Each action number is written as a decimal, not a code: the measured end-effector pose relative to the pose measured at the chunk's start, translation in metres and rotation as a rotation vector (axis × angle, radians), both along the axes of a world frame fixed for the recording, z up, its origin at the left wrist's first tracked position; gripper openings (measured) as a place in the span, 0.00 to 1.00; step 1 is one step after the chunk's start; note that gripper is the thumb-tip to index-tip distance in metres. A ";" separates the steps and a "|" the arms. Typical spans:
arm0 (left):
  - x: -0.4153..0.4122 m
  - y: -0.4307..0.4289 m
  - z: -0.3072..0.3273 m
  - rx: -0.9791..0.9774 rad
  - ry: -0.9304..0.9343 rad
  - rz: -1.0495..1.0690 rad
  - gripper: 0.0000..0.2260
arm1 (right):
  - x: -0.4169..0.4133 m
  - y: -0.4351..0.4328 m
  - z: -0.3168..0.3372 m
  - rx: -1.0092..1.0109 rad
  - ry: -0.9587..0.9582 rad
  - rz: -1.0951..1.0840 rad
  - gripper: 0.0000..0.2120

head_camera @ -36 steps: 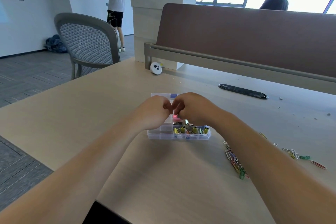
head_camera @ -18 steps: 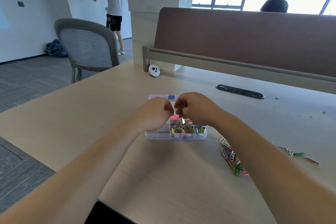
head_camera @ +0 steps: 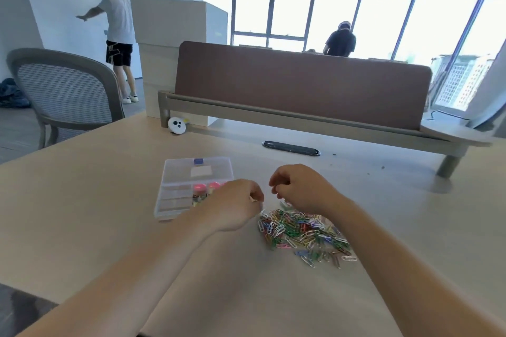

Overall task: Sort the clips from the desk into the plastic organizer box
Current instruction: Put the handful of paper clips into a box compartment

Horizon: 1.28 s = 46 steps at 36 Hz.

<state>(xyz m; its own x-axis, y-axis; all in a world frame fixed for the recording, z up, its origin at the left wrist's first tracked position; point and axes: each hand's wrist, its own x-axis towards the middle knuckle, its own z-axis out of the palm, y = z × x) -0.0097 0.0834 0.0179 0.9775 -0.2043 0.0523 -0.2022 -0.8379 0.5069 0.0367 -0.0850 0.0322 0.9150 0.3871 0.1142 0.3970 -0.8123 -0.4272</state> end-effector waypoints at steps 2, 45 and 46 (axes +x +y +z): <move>-0.004 -0.019 -0.004 0.007 0.028 -0.025 0.16 | -0.005 -0.021 -0.003 -0.020 0.000 -0.046 0.09; 0.086 -0.101 -0.054 0.090 0.030 -0.074 0.20 | 0.039 -0.100 -0.049 -0.083 0.007 -0.092 0.15; 0.084 -0.102 -0.056 0.121 0.050 -0.091 0.20 | 0.037 -0.099 -0.050 -0.120 0.004 -0.082 0.14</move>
